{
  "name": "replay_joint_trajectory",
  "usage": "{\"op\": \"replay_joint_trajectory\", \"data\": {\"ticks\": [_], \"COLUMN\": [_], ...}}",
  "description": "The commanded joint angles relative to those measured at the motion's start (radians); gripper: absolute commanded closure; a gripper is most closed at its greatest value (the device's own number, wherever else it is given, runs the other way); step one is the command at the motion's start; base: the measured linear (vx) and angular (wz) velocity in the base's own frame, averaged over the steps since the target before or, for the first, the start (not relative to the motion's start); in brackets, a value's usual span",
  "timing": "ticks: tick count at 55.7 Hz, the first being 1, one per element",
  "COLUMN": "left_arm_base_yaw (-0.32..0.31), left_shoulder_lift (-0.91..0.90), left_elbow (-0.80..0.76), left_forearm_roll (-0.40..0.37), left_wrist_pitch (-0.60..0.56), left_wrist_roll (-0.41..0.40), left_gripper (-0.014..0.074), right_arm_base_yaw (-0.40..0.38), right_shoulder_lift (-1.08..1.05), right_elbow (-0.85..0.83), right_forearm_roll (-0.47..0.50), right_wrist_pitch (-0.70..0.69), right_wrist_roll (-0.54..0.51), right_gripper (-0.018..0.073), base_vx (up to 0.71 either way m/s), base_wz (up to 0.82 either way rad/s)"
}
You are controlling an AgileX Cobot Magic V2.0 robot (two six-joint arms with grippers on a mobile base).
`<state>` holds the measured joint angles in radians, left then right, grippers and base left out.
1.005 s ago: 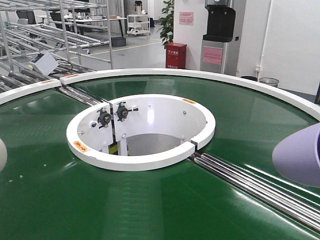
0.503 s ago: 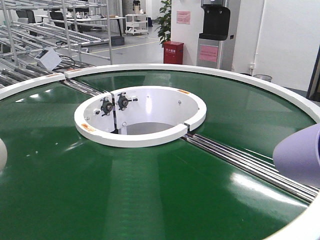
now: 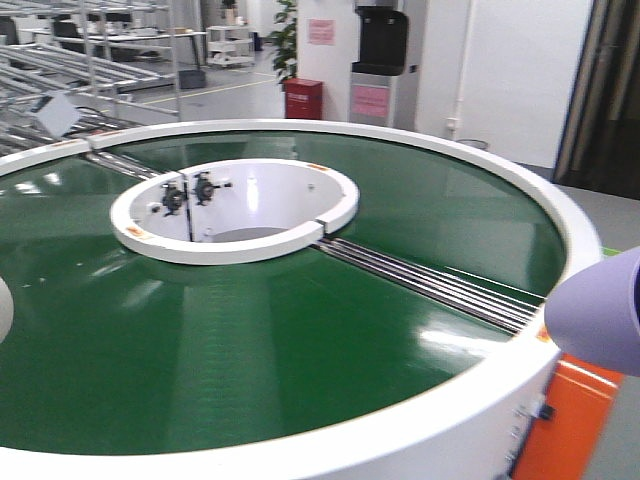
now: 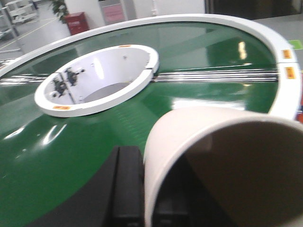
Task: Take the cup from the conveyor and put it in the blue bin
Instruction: 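Hold both cups while the base drives to the blue bins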
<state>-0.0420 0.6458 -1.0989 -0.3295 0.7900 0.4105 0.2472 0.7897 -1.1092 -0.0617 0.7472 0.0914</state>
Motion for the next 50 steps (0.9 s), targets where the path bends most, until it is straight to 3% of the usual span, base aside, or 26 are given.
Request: {"op": "replay_joint_trajectory", "data": {"ticks": [1,50], "left_arm_base_yaw": [0.001,0.001], "left_shoulder_lift": [0.005,0.005], "left_elbow": [-0.023,-0.023], "left_forearm_roll": [-0.028,-0.028], "left_wrist_pitch": [-0.084,-0.084], "left_wrist_roll": [-0.009,-0.009], "left_gripper": [0.0602,0.0602], "right_arm_base_yaw": [-0.002,-0.002], "right_shoulder_lift": [-0.005,-0.005], "right_elbow": [-0.029,-0.029], "right_forearm_roll": [-0.009,-0.009], "right_wrist_pitch": [-0.089,-0.089], "right_wrist_roll": [-0.008,-0.008], "right_gripper": [0.0568,0.0568], "base_vx": [-0.21,-0.09], "base_wz": [-0.41,-0.66]}}
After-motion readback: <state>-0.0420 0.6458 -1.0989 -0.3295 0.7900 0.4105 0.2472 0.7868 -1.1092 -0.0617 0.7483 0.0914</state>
